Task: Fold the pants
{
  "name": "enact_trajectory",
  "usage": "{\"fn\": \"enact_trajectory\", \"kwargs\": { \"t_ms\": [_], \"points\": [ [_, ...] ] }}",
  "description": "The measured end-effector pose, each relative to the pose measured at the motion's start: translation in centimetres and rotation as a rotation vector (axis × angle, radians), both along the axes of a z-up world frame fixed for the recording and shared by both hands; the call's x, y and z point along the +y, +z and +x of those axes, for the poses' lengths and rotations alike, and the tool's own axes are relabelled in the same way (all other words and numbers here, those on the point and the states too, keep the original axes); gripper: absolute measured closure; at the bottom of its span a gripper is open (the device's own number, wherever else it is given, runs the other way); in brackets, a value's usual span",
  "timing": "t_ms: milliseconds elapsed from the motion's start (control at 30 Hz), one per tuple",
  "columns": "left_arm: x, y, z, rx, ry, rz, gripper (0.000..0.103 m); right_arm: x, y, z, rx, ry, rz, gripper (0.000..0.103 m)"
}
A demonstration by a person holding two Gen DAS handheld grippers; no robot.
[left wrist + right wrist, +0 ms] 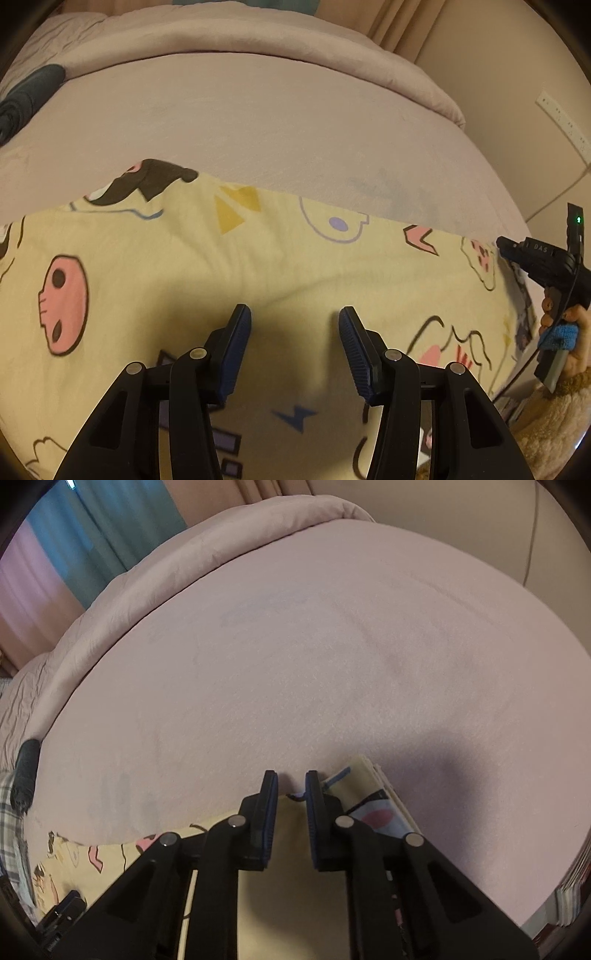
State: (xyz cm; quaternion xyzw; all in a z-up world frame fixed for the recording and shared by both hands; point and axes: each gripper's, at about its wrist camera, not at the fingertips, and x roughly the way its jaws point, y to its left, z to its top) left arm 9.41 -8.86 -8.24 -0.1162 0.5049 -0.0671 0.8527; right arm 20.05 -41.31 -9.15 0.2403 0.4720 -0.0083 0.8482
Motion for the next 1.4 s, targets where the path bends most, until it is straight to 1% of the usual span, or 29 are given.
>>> {"fn": "enact_trajectory", "kwargs": {
  "t_ms": [33,67,133,167,200,300,400,433,533,600,633,700,833,933,1067,1200,1333,1400],
  "points": [
    [-0.4,-0.1,0.1,0.004,-0.012,0.001,0.051,-0.3,0.5,-0.5,-0.009,0.015,-0.015,0.081],
    [-0.4,0.2,-0.3,0.005,-0.025,0.011,0.051,-0.4,1.6,-1.3,-0.036,0.021,-0.038,0.076],
    [-0.1,0.7,-0.7,0.006,-0.018,0.024,0.05,-1.4,3.0,-3.8,-0.082,0.007,-0.069,0.046],
    [0.0,0.9,-0.9,0.008,-0.006,0.024,0.051,-2.0,4.0,-5.3,-0.108,-0.005,-0.078,0.041],
    [0.1,1.2,-1.0,0.009,0.007,0.014,0.05,-2.5,4.3,-6.2,-0.119,-0.012,-0.078,0.038],
    [-0.9,2.2,-1.4,-0.009,-0.016,-0.027,0.05,-4.7,4.9,-10.3,-0.148,-0.069,-0.072,0.036],
    [-2.7,2.8,-1.8,-0.028,-0.063,-0.037,0.05,-6.9,3.7,-15.2,-0.132,-0.161,-0.072,0.033],
    [-3.2,2.8,-1.9,-0.025,-0.077,-0.039,0.05,-7.2,3.3,-15.7,-0.122,-0.179,-0.066,0.033],
    [-4.6,2.6,-1.7,-0.007,-0.112,-0.044,0.05,-8.8,0.9,-19.4,-0.118,-0.24,0.028,0.032],
    [-5.5,2.2,-1.7,0.011,-0.129,-0.036,0.05,-9.3,-1.1,-20.4,-0.105,-0.281,0.107,0.032],
    [-5.2,2.1,-2.7,0.013,-0.137,-0.035,0.05,-9.4,-1.7,-20.9,-0.103,-0.294,0.129,0.032],
    [-5.9,1.8,-2.5,0.021,-0.149,-0.025,0.05,-8.9,-2.5,-20.9,-0.11,-0.302,0.177,0.032],
    [-5.7,1.7,-3.0,0.031,-0.129,0.005,0.05,-7.4,-2.5,-20.4,-0.174,-0.278,0.237,0.032],
    [-5.8,1.5,-2.8,0.046,-0.128,-0.01,0.05,-6.1,-2.4,-19.4,-0.174,-0.238,0.231,0.032],
    [-5.7,1.6,-2.9,0.052,-0.127,0.006,0.05,-5.1,-3.3,-18.5,-0.141,-0.2,0.213,0.032],
    [-6.0,1.5,-2.8,0.055,-0.135,0.008,0.05,-5.3,-4.2,-18.6,-0.136,-0.231,0.233,0.032],
    [-6.6,1.4,-2.4,0.073,-0.154,0.01,0.05,-5.7,-3.8,-18.6,-0.157,-0.257,0.231,0.033],
    [-7.4,2.0,-1.8,0.075,-0.192,0.008,0.05,-5.7,-3.4,-18.4,-0.172,-0.248,0.219,0.035]
  ]
}}
